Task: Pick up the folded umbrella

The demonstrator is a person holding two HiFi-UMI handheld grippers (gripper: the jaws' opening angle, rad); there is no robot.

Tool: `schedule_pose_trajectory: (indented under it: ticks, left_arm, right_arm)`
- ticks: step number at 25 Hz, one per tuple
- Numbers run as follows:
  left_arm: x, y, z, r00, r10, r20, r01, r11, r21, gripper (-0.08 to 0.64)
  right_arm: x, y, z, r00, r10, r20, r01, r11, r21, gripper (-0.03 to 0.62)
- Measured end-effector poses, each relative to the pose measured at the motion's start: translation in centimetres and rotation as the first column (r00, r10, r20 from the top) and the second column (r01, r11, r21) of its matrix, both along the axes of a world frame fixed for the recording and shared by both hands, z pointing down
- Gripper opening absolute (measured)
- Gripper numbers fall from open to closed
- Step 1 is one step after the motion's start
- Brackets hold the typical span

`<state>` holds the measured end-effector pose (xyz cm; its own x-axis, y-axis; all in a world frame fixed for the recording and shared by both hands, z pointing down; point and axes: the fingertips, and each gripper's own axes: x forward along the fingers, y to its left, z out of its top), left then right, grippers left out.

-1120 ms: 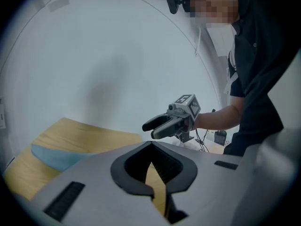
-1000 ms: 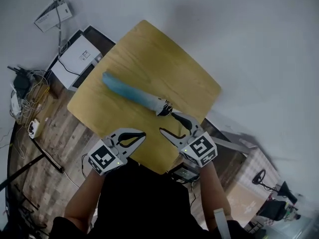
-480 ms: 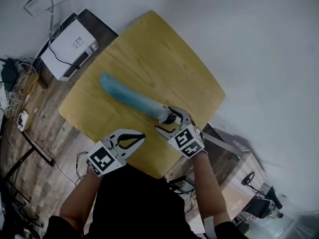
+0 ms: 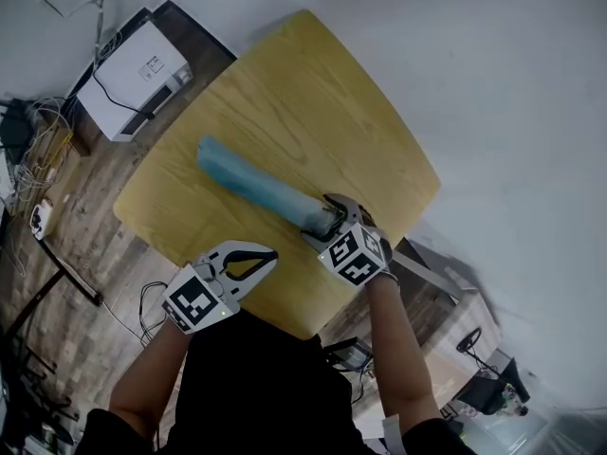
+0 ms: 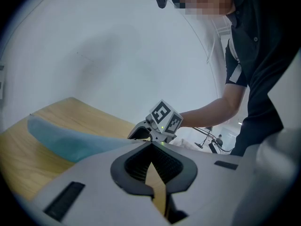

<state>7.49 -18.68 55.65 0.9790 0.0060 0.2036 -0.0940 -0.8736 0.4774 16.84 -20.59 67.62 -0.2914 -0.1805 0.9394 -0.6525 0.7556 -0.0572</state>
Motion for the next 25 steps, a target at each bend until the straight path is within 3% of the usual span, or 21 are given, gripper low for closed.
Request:
schedule_pose_trajectory:
  ticks: [9,17,25]
  left_arm:
    - [-0.7,0.1,0.8,1.000,0.005,-0.002,-0.005,1.000,-0.008,0.008]
    - [-1.7,0.1,1.0,1.000,-0.011,-0.004,0.011,1.000,-0.006,0.008]
    - [-2.2,1.0,0.6,1.000,-0.012,-0.002,0.012,1.000,0.005,0.008]
  right_arm:
    - [-0.4,0.5,1.3,0.998,-0.056,-0.041,0.053,0.997,-0.060,0.342]
    - [-0.5,0.5,1.4,0.996,-0.067,-0.059,0.064,0.997,-0.042,0.339]
    - [-0.4,0.8,1.3,0.995,-0.059,-0.084,0.058,0.998,-0.020,0.282]
